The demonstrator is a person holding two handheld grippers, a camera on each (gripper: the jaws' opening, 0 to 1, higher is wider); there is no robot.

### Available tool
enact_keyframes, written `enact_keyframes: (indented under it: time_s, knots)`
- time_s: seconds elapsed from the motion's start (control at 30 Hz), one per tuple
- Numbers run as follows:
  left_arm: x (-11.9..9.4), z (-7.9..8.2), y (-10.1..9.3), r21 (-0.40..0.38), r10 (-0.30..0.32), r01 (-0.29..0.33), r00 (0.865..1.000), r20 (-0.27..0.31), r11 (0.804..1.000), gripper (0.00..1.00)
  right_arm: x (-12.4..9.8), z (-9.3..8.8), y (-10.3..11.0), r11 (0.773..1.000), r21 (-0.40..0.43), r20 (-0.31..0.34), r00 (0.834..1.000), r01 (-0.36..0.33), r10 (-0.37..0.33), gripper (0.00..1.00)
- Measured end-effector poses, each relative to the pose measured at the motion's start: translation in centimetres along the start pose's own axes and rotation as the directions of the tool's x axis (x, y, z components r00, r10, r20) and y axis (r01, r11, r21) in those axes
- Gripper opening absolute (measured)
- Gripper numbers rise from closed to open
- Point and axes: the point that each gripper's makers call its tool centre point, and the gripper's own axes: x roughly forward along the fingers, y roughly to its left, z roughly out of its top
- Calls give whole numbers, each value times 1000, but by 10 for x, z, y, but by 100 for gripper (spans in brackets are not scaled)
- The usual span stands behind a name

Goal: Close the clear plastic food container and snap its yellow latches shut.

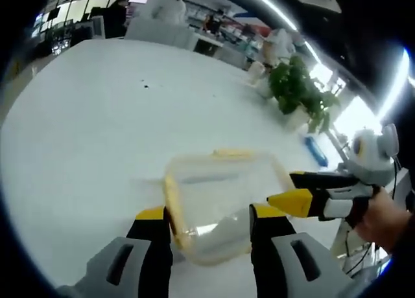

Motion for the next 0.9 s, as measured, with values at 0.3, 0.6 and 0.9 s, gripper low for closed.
enact_keyframes:
  time_s: [0.3,0.6,0.9]
  knots:
    - [-5,3,10,-3,-1,1,1000,4,1000,47,7,2,9,1000,-3,0,1000,-4,4,50]
    - [-12,10,32,7,2,-2,1000,-6,1000,47,24,10,26,1000,-3,-7,1000,-1,1,50]
    - [-26,20,65,-8,15,-15,1000,-17,1000,47,48,21,53,1000,-13,-7,1000,-15,15,50]
